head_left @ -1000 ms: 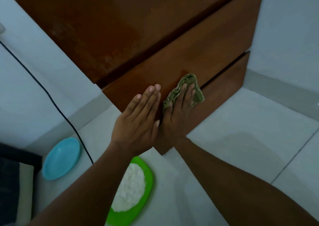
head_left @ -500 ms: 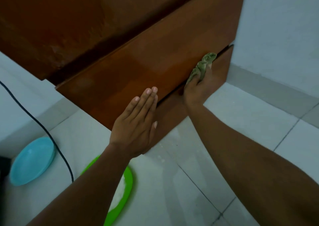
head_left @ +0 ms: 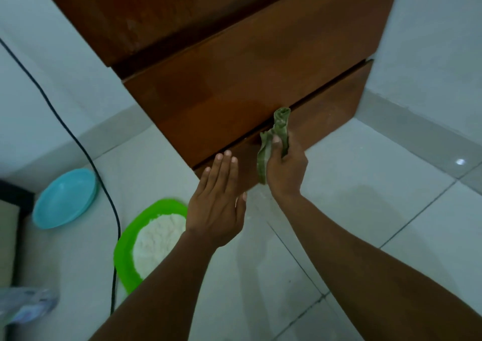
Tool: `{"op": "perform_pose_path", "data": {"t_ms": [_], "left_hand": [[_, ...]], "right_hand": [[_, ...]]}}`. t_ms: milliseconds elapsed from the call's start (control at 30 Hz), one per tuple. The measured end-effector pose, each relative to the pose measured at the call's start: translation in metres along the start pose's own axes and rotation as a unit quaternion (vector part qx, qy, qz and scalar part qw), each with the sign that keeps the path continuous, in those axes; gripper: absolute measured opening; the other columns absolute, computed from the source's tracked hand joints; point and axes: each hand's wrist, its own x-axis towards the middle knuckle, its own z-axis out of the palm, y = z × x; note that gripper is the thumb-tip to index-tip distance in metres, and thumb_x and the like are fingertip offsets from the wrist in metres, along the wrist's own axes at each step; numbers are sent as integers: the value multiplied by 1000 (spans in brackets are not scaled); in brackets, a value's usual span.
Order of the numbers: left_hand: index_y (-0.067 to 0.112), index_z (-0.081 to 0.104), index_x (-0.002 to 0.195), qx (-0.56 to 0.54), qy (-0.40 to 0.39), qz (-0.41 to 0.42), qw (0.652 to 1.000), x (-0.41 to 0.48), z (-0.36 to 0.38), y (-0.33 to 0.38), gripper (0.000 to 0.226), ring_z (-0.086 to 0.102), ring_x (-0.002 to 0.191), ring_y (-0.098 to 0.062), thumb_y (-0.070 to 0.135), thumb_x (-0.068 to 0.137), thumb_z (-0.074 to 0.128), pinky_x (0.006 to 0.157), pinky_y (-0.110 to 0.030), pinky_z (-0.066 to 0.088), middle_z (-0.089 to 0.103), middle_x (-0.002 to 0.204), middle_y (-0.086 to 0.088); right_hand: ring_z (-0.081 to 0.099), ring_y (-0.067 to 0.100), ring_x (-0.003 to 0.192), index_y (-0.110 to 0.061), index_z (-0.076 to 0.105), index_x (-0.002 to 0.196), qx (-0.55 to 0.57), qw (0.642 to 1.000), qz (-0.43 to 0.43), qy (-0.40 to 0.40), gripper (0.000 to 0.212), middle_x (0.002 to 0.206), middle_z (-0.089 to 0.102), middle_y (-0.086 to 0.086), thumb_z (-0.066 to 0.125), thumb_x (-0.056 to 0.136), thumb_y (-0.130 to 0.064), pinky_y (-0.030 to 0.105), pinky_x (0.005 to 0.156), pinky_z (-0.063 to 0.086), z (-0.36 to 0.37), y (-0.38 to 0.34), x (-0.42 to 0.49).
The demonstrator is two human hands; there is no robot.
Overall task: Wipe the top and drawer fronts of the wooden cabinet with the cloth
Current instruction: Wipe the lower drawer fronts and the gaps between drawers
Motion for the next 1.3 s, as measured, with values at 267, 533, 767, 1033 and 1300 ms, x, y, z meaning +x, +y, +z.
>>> {"op": "perform_pose_path", "data": {"t_ms": [267,533,767,1033,1300], "left_hand": [[1,15,159,-29,21,-67,997,1,-8,-1,71,29,150,-32,46,104,26,124,-46,22,28,162,-19],[4,-1,159,-70,25,-107,991,6,-3,8,76,22,152,-31,53,104,17,126,-41,14,20,165,-19],[1,3,159,-111,51,-126,984,13,-8,15,73,36,142,-34,43,104,27,122,-46,26,37,154,-21],[2,19,158,-141,56,-109,982,12,-17,5,71,45,129,-33,48,105,18,107,-46,42,46,145,-19],[-1,23,156,-75,24,-104,991,15,-21,4,73,48,107,-28,48,103,17,90,-42,42,51,127,-17]], "right_hand": [[64,18,85,-13,64,122,-19,999,-20,-30,25,98,71,5,50,102,-21,31,74,52,-3,-6,-6],[67,22,95,-12,63,126,-25,998,-35,-36,29,108,72,6,49,103,-23,35,81,54,-2,-4,-4],[67,19,97,-12,63,128,-20,998,-45,-44,30,110,72,5,50,102,-19,31,83,53,-6,-5,-2],[62,24,116,-8,54,140,-48,985,-125,-110,42,129,66,11,47,103,-27,32,95,52,-6,-4,-2],[56,26,128,-8,52,142,-89,970,-167,-150,42,139,59,11,52,101,-20,35,100,50,-10,5,-5]]}}
